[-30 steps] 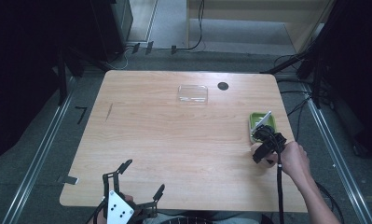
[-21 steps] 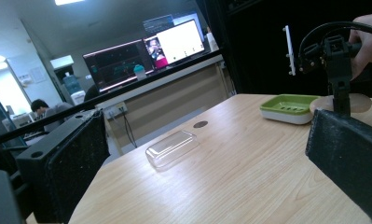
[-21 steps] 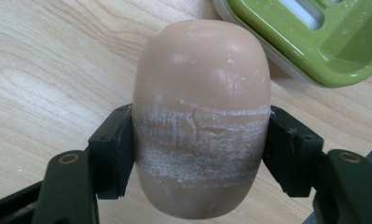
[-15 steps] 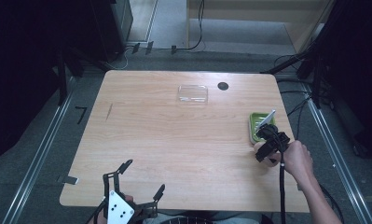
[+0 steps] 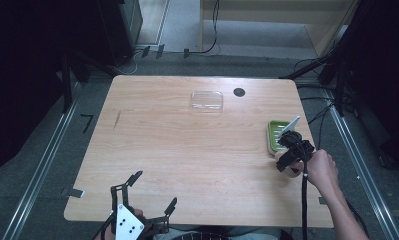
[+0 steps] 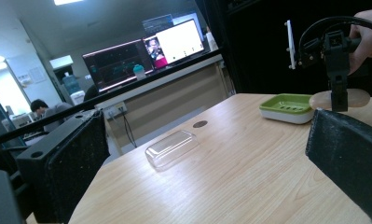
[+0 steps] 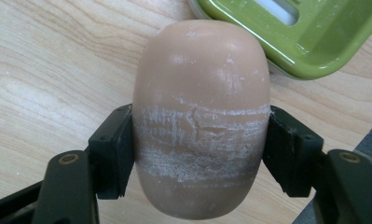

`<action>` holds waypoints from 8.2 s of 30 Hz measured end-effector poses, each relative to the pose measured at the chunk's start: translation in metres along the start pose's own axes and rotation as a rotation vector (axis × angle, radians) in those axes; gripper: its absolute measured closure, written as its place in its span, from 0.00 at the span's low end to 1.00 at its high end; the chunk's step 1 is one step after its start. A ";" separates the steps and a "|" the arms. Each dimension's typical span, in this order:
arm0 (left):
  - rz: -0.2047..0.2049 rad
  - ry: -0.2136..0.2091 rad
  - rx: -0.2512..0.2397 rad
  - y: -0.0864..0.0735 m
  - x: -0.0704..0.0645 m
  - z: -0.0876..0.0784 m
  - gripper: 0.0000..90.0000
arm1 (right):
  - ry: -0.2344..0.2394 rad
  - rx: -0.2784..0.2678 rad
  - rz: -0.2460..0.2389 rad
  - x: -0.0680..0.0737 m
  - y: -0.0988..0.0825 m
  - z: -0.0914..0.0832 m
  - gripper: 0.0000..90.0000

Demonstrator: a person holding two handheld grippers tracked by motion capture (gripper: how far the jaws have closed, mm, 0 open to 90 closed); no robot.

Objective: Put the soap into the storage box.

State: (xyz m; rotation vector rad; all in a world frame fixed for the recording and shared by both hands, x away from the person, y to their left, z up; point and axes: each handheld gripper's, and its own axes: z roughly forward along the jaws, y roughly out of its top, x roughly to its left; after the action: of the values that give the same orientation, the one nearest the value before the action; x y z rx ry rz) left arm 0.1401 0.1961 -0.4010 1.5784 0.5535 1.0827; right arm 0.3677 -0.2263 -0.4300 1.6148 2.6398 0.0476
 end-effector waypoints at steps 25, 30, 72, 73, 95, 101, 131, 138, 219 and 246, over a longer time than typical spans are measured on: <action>-0.002 0.001 0.000 0.000 0.000 0.000 0.00 | -0.009 -0.062 0.069 -0.011 0.006 -0.010 0.37; -0.004 0.000 -0.001 0.000 0.001 0.000 0.00 | -0.010 -0.076 0.076 -0.012 0.009 -0.011 0.37; -0.003 0.002 0.001 0.000 0.000 0.000 0.00 | 0.002 -0.159 0.183 -0.029 0.028 -0.011 0.37; -0.003 0.003 0.001 0.000 0.000 0.000 0.00 | 0.004 -0.158 0.189 -0.030 0.028 -0.012 0.37; -0.003 0.002 0.001 0.000 0.000 0.001 0.00 | 0.010 -0.214 0.223 -0.034 0.039 -0.011 0.37; -0.003 0.002 0.001 0.000 0.000 0.001 0.00 | 0.012 -0.231 0.222 -0.032 0.044 -0.011 0.37; -0.006 0.003 0.000 0.000 0.000 0.001 0.00 | 0.017 -0.256 0.285 -0.044 0.056 0.005 0.37; -0.006 0.002 0.000 -0.001 0.000 0.001 0.00 | 0.013 -0.258 0.303 -0.047 0.058 0.008 0.37; -0.007 0.003 -0.002 -0.001 0.001 0.000 0.00 | 0.017 -0.253 0.250 -0.035 0.045 -0.008 0.17; 0.005 -0.002 0.005 0.000 0.000 0.000 0.00 | 0.005 -0.147 -0.008 0.018 -0.019 -0.011 0.14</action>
State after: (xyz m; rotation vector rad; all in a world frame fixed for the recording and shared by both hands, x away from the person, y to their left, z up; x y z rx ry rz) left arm 0.1403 0.1955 -0.4012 1.5860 0.5514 1.0841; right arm 0.3416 -0.2191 -0.4202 1.5589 2.5783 0.2389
